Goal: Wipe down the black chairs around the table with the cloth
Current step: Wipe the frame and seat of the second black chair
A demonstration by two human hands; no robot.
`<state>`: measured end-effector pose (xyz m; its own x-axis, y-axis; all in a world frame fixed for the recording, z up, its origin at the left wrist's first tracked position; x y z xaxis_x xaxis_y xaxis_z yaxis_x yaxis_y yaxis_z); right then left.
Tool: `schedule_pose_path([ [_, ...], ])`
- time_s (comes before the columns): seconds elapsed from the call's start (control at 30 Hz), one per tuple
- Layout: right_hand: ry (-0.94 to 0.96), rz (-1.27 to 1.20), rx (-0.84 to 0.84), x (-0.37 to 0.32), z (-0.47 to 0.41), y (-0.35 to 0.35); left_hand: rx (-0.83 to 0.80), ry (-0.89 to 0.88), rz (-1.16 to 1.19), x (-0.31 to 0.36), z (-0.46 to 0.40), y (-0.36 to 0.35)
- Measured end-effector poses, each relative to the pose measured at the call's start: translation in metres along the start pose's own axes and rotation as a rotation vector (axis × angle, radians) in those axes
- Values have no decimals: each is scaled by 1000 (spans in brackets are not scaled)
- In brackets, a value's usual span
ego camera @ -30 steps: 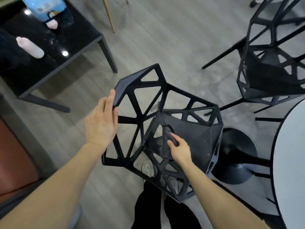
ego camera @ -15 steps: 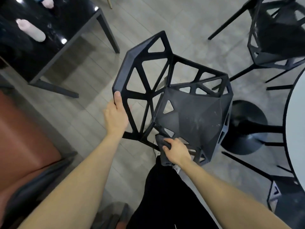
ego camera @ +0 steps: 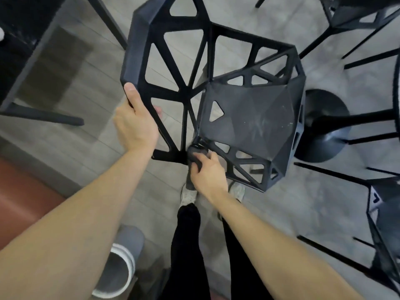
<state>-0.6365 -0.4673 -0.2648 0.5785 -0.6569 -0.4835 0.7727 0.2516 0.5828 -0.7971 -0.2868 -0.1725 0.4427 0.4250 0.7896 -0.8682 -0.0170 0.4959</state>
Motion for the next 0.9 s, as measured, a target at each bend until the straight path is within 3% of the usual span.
schedule_pose_path([
  [0.07, -74, 62, 34, 54, 13, 11, 2, -24, -14, 6, 10, -2],
  [0.13, -286, 91, 41, 113, 30, 25, 17, -29, -40, 8, 14, 0],
  [0.2, -429, 81, 117, 132, 40, 34, 8, -23, -55, 7, 11, 0],
  [0.37, -168, -63, 147, -11, 12, -10, 0, -56, -26, 13, 4, 2],
  [0.43, -104, -104, 142, -24, 13, -14, 3, -62, -27, 13, 5, 4],
  [0.53, -149, -62, 166, 50, 30, 0, -14, -35, 6, 10, 14, 1],
  [0.63, -466, -46, 151, 164, 37, 26, -14, -35, 13, 8, 13, 0],
  [0.7, -615, -56, 116, 203, 39, 35, -5, -23, 36, 8, 10, 3],
  [0.77, -641, -82, 151, 187, 42, 34, -9, -23, 27, 8, 8, 3],
  [0.9, -236, -134, 170, 35, 29, -5, -6, -23, 57, 12, 12, 2],
])
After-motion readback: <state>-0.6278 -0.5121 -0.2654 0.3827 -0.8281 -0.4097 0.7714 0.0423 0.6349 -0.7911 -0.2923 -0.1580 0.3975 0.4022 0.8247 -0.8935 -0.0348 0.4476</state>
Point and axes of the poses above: each hand's wrist, its own z-axis away from the middle knuckle, its own y-axis out of the back of the hand, x = y × z, the point moved 9 cm from there along -z, towards the middle knuckle, and after that the axes turned 4 degrees about -x, right-handed, at the moved point
